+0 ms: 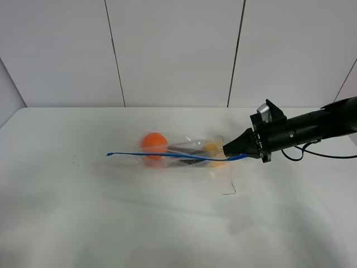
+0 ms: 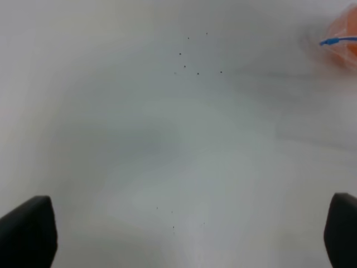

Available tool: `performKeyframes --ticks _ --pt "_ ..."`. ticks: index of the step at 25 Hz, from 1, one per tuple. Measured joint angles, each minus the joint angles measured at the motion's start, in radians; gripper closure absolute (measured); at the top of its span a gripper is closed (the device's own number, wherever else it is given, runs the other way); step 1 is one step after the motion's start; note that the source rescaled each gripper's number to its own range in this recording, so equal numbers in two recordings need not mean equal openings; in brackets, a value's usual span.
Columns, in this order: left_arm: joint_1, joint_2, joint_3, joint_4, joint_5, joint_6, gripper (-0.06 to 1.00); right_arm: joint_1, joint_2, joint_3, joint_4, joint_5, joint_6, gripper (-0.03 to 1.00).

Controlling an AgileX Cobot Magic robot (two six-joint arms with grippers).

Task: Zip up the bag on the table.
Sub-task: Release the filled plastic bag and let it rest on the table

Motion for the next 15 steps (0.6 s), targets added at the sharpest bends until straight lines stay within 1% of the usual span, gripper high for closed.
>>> performKeyframes --ticks 13,14,15 --pt "0.000 0.000 0.000 0.000 0.001 0.001 -0.05 0.000 0.000 0.000 0.000 0.000 -0.001 0.97" --pt "0.000 0.000 0.000 0.000 0.001 0.001 -0.05 0.000 0.000 0.000 0.000 0.000 -0.001 0.97" --pt "0.000 0.000 0.000 0.000 0.001 0.001 -0.05 0.000 0.000 0.000 0.000 0.000 -0.001 0.94"
